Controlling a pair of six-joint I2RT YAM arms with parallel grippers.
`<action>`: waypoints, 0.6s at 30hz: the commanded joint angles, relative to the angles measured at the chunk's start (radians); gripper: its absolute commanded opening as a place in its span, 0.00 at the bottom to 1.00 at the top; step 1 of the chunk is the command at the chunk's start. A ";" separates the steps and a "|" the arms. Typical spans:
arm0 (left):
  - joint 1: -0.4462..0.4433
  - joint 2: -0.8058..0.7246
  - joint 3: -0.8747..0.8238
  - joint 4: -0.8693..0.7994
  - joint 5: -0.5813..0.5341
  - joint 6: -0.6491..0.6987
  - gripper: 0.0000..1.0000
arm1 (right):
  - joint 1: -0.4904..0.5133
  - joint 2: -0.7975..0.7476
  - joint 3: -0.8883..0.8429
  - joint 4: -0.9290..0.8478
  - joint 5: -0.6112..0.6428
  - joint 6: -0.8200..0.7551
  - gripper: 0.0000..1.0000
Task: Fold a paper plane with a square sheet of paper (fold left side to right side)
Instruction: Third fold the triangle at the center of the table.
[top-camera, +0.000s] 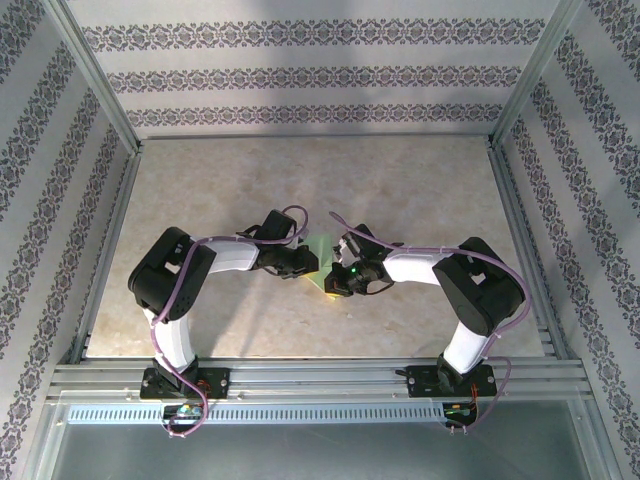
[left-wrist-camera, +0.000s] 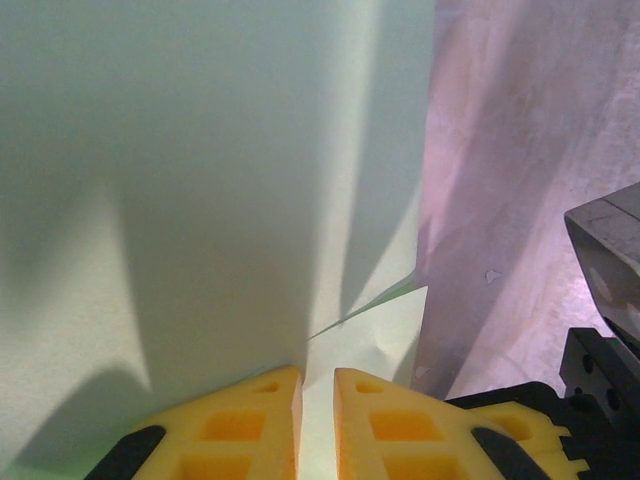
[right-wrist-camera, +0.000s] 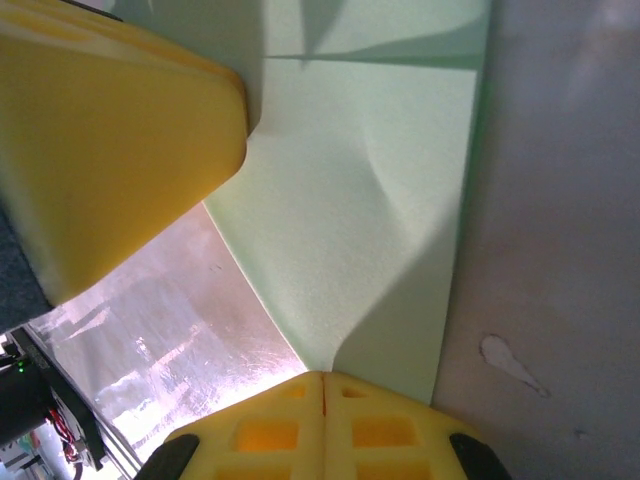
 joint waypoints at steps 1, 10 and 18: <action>-0.004 -0.077 0.001 -0.068 -0.085 0.044 0.18 | 0.010 0.038 -0.042 -0.052 0.034 0.002 0.00; -0.022 -0.258 -0.175 0.034 -0.069 0.050 0.08 | 0.005 0.033 -0.044 -0.074 0.090 -0.004 0.00; -0.098 -0.214 -0.188 0.171 -0.059 -0.005 0.06 | 0.009 0.033 -0.038 -0.104 0.125 -0.018 0.00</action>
